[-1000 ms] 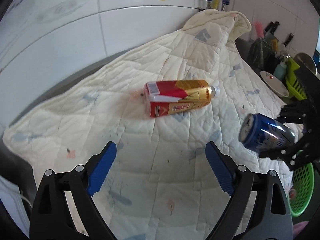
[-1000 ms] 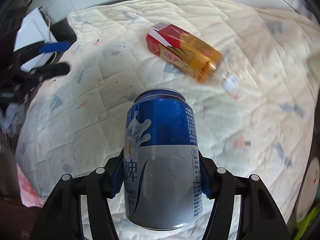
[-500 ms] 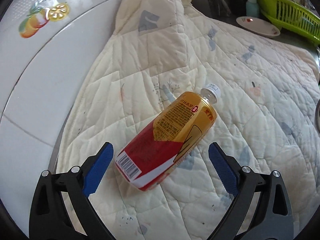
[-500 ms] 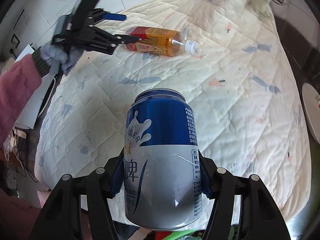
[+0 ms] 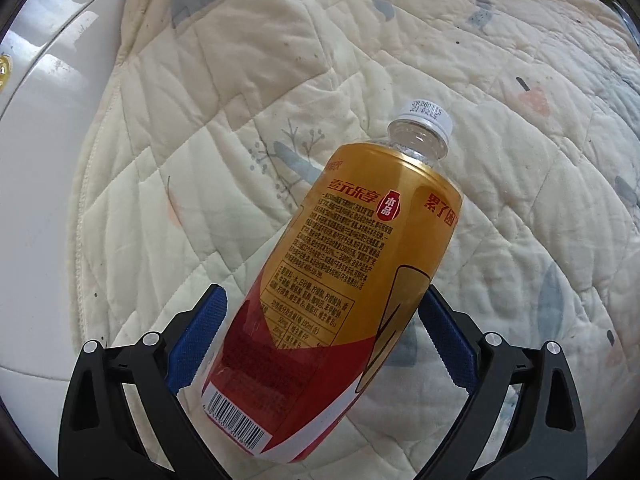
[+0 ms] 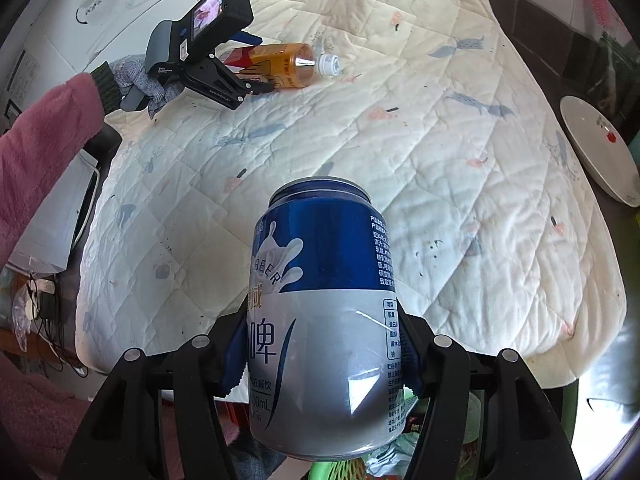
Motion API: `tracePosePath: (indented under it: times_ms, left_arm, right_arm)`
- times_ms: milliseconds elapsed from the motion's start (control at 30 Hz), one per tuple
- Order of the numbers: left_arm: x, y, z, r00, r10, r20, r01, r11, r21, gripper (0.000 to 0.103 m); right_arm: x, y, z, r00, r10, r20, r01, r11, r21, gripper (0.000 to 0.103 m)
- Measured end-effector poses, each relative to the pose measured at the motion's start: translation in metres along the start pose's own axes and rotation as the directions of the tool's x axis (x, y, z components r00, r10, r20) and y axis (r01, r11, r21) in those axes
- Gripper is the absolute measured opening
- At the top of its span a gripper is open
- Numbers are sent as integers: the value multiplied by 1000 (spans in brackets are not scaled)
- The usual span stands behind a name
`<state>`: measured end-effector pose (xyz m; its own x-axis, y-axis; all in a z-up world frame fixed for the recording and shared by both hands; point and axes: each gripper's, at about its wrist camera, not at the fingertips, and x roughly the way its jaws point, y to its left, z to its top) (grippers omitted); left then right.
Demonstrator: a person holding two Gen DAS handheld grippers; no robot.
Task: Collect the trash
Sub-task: 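Grasp the orange-and-red drink bottle with left tool while right tool lifts the can, then carry both items over the green basket and drop them in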
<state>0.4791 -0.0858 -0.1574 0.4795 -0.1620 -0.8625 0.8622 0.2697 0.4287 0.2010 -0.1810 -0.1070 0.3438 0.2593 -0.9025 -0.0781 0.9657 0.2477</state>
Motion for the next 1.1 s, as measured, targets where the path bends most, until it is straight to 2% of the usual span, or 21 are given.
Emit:
tracePosePath:
  times_ms: [133,267,400,467,567,767,900,1100]
  left_arm:
    - [2,-2,1,1000,13,2,-13,1000,-19,89]
    - [-7,-9,-1,1000,-7,8,7,997,-77,85]
    - [-24,-17,-6,999,-40,21,43,986,-161,81]
    - [-33,-19,-10,999,-32,19,35,977,-212,78]
    - [-49,-23,-19,998,-55,30,62,953,-297,74]
    - [-79,-41,-32,995,-90,51,103,895,-433,72]
    - [-89,-60,-39,996,-73,46,86,873,-480,72]
    - [-122,-79,-37,992,-52,116,108,824,-556,72]
  right_arm:
    - [-6,-5,-9,1000,-9,11,9,1000,23,59]
    - [-11,-14,-19,1000,-16,27,14,998,62,59]
    - [-15,-21,-27,999,-16,41,12,995,98,59]
    - [-18,-26,-32,999,-19,50,13,993,116,59]
    - [-24,-33,-39,998,-15,66,6,991,137,59]
    - [-35,-42,-56,995,-7,101,-10,987,161,59]
    - [-43,-48,-67,993,0,121,-20,986,165,59]
    - [-61,-58,-80,988,-14,151,-12,985,170,59]
